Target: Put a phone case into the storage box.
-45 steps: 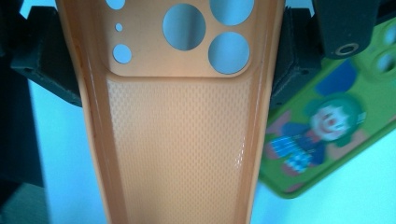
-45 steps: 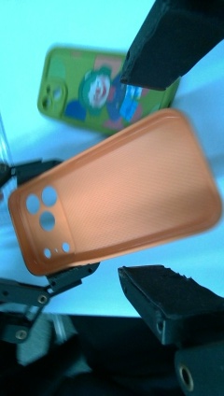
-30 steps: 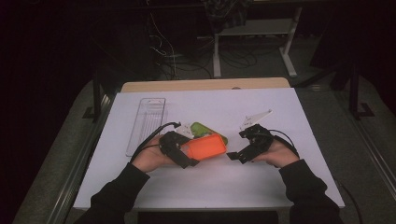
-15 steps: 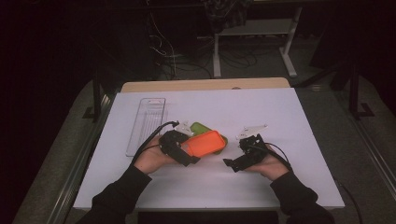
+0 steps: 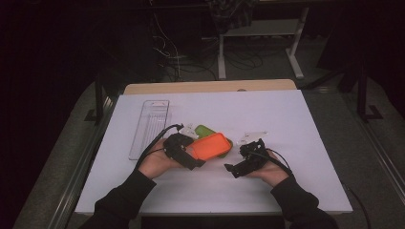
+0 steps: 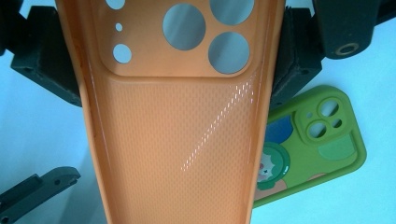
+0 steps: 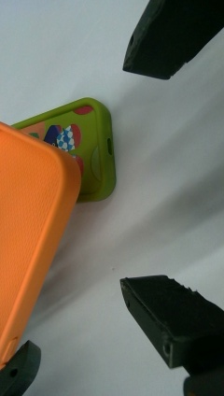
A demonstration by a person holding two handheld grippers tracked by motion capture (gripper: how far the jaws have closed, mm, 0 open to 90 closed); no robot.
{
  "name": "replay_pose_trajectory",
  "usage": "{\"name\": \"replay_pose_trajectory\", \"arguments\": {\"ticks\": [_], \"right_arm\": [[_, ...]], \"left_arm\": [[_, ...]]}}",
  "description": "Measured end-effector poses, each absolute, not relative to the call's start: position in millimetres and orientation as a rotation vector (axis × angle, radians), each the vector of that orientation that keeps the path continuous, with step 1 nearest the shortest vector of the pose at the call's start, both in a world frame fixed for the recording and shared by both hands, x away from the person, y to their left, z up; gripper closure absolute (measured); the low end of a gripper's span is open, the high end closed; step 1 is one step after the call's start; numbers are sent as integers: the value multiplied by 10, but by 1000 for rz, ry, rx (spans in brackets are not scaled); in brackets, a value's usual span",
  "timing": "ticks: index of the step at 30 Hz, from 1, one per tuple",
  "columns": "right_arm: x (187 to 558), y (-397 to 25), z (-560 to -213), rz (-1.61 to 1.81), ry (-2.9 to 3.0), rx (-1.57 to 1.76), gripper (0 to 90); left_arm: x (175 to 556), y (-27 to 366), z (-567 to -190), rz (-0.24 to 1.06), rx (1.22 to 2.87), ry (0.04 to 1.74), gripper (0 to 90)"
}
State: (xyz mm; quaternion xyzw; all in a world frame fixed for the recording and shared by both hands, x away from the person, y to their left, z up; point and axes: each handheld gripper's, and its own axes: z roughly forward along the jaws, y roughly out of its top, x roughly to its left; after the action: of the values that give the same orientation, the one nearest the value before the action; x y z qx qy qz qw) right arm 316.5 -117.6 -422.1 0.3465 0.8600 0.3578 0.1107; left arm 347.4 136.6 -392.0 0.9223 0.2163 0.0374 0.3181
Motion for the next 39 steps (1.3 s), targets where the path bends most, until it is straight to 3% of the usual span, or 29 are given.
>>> {"name": "replay_pose_trajectory", "arguments": {"ticks": [39], "right_arm": [[2932,-934,-4176,670,2370,344,0]], "left_arm": [[3456,1338,-3942,84,2436,538,158]]}}
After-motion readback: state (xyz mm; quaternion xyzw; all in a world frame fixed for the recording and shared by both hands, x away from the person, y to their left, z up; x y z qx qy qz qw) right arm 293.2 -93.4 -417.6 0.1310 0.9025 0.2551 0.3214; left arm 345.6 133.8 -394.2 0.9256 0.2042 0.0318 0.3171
